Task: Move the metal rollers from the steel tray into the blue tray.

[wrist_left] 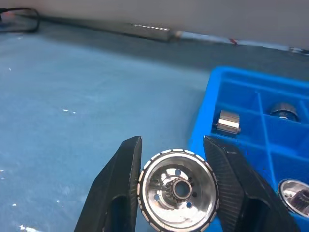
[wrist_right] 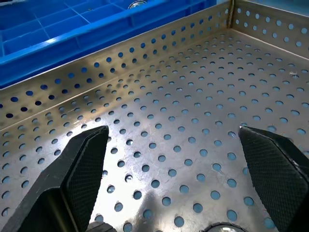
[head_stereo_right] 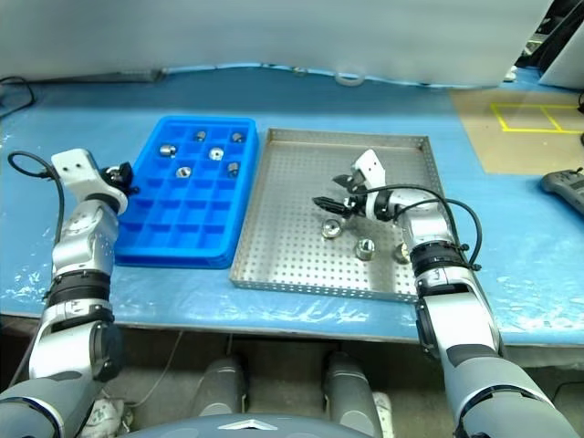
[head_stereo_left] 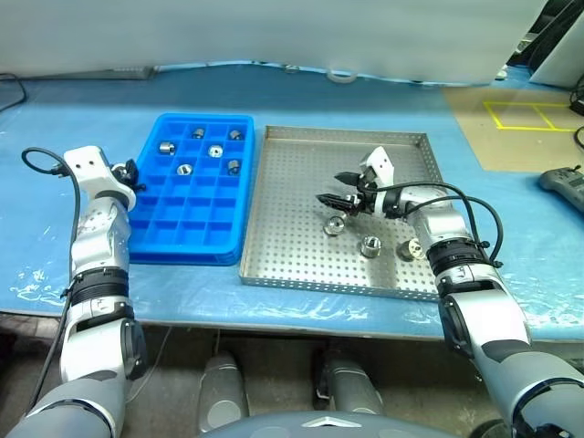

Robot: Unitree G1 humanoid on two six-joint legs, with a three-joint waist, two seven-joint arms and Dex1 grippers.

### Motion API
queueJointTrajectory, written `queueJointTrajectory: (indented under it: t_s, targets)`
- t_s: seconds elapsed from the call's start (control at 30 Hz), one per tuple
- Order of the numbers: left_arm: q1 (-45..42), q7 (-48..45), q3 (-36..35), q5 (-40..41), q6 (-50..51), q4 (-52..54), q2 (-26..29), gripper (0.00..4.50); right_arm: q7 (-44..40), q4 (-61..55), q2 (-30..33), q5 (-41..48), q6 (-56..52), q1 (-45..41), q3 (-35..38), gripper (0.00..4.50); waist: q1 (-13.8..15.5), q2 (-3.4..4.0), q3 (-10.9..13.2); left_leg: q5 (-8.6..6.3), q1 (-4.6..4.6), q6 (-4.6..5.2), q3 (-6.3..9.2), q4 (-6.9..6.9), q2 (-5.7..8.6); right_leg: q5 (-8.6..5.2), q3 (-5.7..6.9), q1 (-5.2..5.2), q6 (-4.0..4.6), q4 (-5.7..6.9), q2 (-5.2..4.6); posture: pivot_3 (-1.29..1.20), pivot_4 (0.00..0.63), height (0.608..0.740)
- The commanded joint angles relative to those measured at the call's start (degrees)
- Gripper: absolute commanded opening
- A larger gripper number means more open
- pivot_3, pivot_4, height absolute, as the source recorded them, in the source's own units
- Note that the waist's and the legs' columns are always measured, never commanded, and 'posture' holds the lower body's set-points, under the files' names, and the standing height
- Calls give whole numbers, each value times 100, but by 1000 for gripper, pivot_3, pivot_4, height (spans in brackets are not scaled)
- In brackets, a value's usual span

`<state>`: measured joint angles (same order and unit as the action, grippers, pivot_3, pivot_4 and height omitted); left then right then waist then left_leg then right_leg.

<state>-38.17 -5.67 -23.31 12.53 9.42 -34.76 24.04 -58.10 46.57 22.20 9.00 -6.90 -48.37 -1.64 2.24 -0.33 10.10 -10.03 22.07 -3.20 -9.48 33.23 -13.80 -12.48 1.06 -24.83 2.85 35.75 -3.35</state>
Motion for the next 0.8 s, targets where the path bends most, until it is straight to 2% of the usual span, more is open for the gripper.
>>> queueJointTrajectory:
  t_s: [0.03,0.3,0.33,0.5,0.67,0.8]
  targets:
    - [-132,-290,109,14,-228,-148,96,1727,25,-215,42,86,25,40,137,4500,5,0,0,0,0,0,0,0,1,0,0,0,0,0,-2,-194,150,740]
    - [-274,-450,328,-98,-219,-581,109,1727,75,-164,33,57,53,16,150,4500,-6,0,0,2,-5,-7,0,0,2,0,-1,1,0,6,-3,-200,150,740]
    - [-257,-409,333,-95,-173,-618,102,2477,91,-162,33,55,66,12,154,4500,-7,0,0,1,-5,-7,0,0,2,0,-1,1,0,6,-2,-201,150,740]
    - [-161,-455,456,-91,-115,-352,43,3979,123,-146,57,60,85,10,181,4500,-37,1,-1,1,-7,-8,-1,-2,1,0,-3,1,0,5,-1,-207,150,740]
    - [-568,-1264,689,157,-280,-80,-112,3979,205,-282,51,115,27,-8,270,4500,-12,0,0,2,-3,-7,0,-2,2,0,-2,1,0,4,-2,-246,150,740]
    - [-1016,-2695,1200,445,-285,-58,-539,3979,473,-611,117,223,-47,157,466,4500,39,-1,1,5,3,-7,-1,0,6,1,-1,1,0,1,-6,-334,150,740]
